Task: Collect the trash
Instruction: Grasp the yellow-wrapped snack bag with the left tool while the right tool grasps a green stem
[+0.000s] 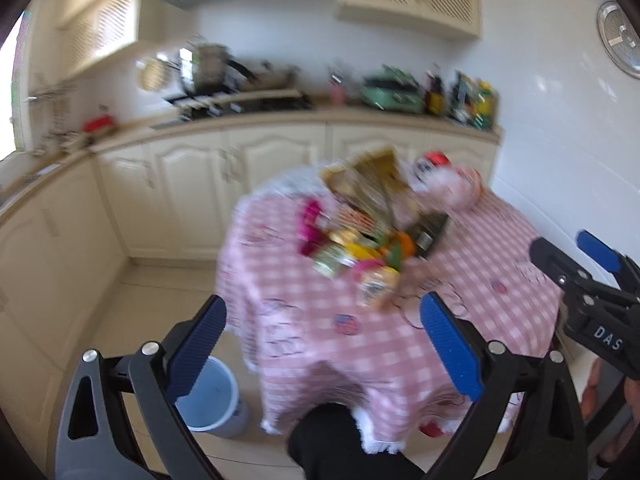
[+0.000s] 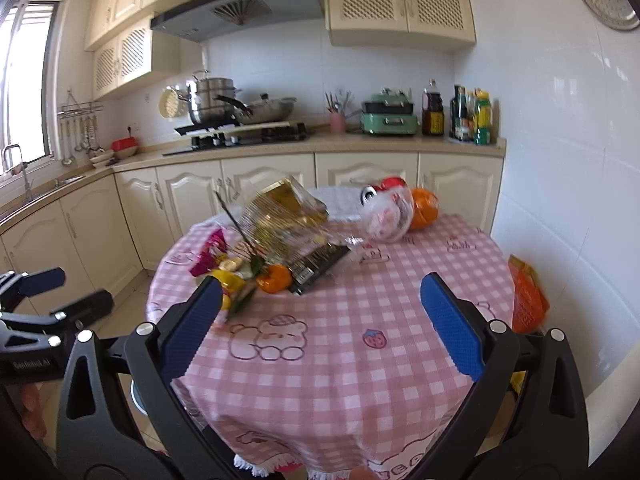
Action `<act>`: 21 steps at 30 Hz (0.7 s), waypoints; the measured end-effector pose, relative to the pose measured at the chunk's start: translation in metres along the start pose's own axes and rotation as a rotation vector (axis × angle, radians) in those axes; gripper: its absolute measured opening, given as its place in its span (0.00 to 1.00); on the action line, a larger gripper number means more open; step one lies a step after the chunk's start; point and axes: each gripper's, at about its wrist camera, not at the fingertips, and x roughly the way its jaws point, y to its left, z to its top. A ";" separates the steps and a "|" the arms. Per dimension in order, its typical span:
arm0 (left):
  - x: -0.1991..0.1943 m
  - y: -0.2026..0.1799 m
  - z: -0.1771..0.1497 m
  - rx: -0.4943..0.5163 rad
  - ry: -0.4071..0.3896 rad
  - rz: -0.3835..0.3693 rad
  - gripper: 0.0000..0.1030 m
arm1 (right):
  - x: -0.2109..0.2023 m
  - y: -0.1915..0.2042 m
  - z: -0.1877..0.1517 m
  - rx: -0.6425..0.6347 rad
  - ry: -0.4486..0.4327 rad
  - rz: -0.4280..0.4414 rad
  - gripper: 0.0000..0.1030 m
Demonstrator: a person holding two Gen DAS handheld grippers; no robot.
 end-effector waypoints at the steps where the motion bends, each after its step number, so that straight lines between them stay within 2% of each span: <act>1: 0.016 -0.005 0.001 0.016 0.030 -0.015 0.92 | 0.006 -0.004 -0.001 0.010 0.015 0.002 0.94; 3: 0.039 -0.014 0.001 0.040 0.055 -0.022 0.92 | 0.020 -0.013 -0.005 0.033 0.043 0.012 0.94; 4: 0.047 -0.016 0.002 0.042 0.064 -0.028 0.89 | 0.026 -0.015 -0.007 0.037 0.060 0.012 0.94; 5: 0.056 -0.018 0.003 0.043 0.080 -0.039 0.84 | 0.031 -0.018 -0.008 0.040 0.074 0.014 0.94; 7: 0.078 -0.019 0.007 0.027 0.128 -0.078 0.62 | 0.043 -0.022 -0.011 0.048 0.098 0.022 0.94; 9: 0.096 -0.018 0.009 0.003 0.174 -0.119 0.57 | 0.052 -0.025 -0.012 0.058 0.112 0.020 0.94; 11: 0.106 -0.018 0.009 -0.007 0.191 -0.128 0.51 | 0.060 -0.027 -0.011 0.062 0.118 0.020 0.94; 13: 0.112 -0.019 0.010 -0.005 0.195 -0.131 0.34 | 0.068 -0.027 -0.009 0.064 0.124 0.019 0.94; 15: 0.114 -0.018 0.010 -0.015 0.184 -0.148 0.31 | 0.075 -0.027 -0.008 0.063 0.136 0.018 0.94; 21: 0.088 -0.006 0.010 -0.048 0.103 -0.172 0.31 | 0.100 -0.009 0.004 0.034 0.171 0.055 0.94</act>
